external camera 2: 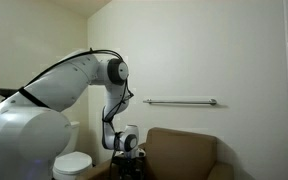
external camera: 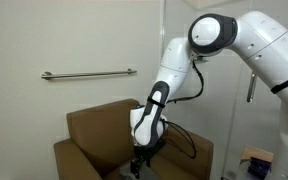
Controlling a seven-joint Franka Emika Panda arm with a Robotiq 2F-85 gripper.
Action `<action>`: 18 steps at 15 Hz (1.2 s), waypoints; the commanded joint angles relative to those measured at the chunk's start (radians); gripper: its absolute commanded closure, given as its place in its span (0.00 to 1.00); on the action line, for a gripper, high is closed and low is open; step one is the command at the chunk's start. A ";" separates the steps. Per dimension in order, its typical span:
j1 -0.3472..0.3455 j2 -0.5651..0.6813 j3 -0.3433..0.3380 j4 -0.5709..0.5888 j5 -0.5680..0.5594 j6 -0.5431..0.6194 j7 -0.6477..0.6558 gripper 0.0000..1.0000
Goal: Use the grey towel to wipe the chair
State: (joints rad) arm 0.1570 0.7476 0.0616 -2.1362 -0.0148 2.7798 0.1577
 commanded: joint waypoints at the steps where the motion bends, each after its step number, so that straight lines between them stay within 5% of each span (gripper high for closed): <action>1: 0.066 0.126 -0.070 0.173 -0.014 -0.018 0.037 0.00; 5: 0.160 0.326 -0.188 0.428 -0.024 -0.066 0.121 0.00; 10: 0.112 0.578 -0.164 0.709 -0.005 -0.268 0.115 0.00; 14: 0.079 0.684 -0.134 0.805 0.008 -0.306 0.102 0.00; 18: 0.075 0.661 -0.135 0.785 0.010 -0.311 0.116 0.00</action>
State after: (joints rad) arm 0.2492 1.3960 -0.0884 -1.3604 -0.0120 2.4922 0.2540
